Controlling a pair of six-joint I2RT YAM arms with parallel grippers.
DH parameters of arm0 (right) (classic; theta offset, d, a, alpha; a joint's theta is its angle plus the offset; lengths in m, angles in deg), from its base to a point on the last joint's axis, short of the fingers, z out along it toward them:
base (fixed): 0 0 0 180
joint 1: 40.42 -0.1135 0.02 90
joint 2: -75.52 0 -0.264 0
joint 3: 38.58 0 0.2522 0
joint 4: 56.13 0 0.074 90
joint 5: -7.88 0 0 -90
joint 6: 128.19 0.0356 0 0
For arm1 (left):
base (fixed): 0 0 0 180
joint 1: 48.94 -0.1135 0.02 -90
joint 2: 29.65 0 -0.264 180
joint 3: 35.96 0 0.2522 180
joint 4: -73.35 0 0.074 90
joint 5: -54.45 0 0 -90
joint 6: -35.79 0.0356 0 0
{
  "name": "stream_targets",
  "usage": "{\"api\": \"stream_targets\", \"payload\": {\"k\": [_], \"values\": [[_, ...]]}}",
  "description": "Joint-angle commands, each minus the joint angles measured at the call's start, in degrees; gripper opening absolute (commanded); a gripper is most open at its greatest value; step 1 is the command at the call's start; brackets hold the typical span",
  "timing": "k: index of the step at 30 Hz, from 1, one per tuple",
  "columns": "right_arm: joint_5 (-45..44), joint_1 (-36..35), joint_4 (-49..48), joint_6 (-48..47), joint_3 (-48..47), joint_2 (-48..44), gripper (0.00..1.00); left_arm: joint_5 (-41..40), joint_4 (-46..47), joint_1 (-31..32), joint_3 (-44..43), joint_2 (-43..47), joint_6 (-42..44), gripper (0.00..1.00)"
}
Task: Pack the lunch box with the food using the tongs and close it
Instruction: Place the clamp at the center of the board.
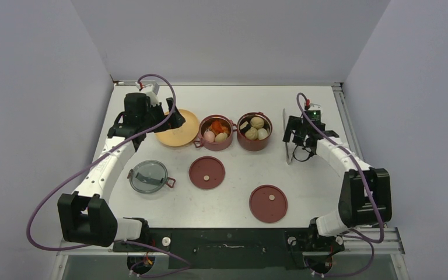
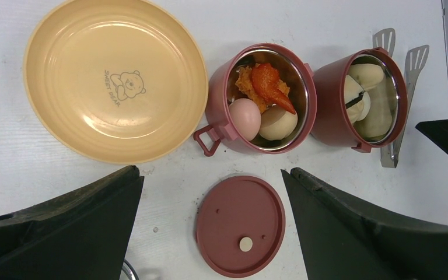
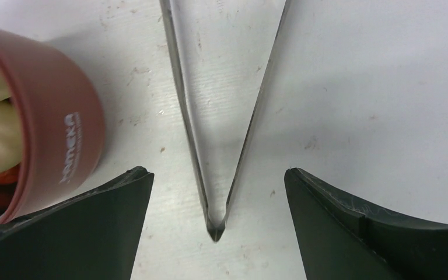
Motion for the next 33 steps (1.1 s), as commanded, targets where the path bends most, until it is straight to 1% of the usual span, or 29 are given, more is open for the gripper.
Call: {"api": "stream_targets", "payload": {"k": [1, 7, 12, 15, 19, 23, 25, 28, 31, 33], "values": [[3.87, -0.26, 7.8, 1.27, 0.01, -8.36, 0.85, -0.51, 0.73, 0.21, -0.41, 3.41, 0.93, 0.97], [9.75, -0.26, 20.81, 2.74, 1.96, -16.98, 0.85, -0.12, 0.46, 0.19, 3.5, 6.42, 1.38, 0.97], [13.22, -0.28, 29.59, 5.09, 5.51, -20.19, 0.82, 1.21, 0.92, 0.21, 3.81, 6.79, 0.82, 0.97], [14.47, -0.33, 32.3, 6.77, 8.27, -20.95, 0.79, 1.76, 1.12, 0.2, 3.87, 6.62, 0.59, 0.97], [18.56, -0.48, 32.81, 9.18, 10.96, -21.82, 0.73, 1.86, 1.09, 0.13, 3.82, 6.16, 0.58, 0.97], [20.43, -1.89, 31.15, 11.42, 14.16, -21.39, 0.7, 2.15, 0.99, 0.16, 3.77, 5.91, 0.54, 0.97], [20.03, -3.97, 29.83, 12.75, 15.33, -20.05, 0.67, 2.09, 0.95, 0.07, 3.67, 5.89, 0.59, 0.97], [18.03, -7.87, 27.51, 15.07, 16.34, -17.72, 0.58, 1.68, 0.7, 0.1, 3.55, 5.74, 0.74, 0.97], [15.65, -10.95, 25.92, 16.62, 16.45, -15.77, 0.52, 1.72, 0.64, 0.05, 3.6, 5.41, 0.75, 0.97], [14.06, -11.82, 25.61, 16.89, 16.45, -15.3, 0.49, 1.83, 0.56, 0.07, 3.53, 5.38, 0.75, 0.97]]}}
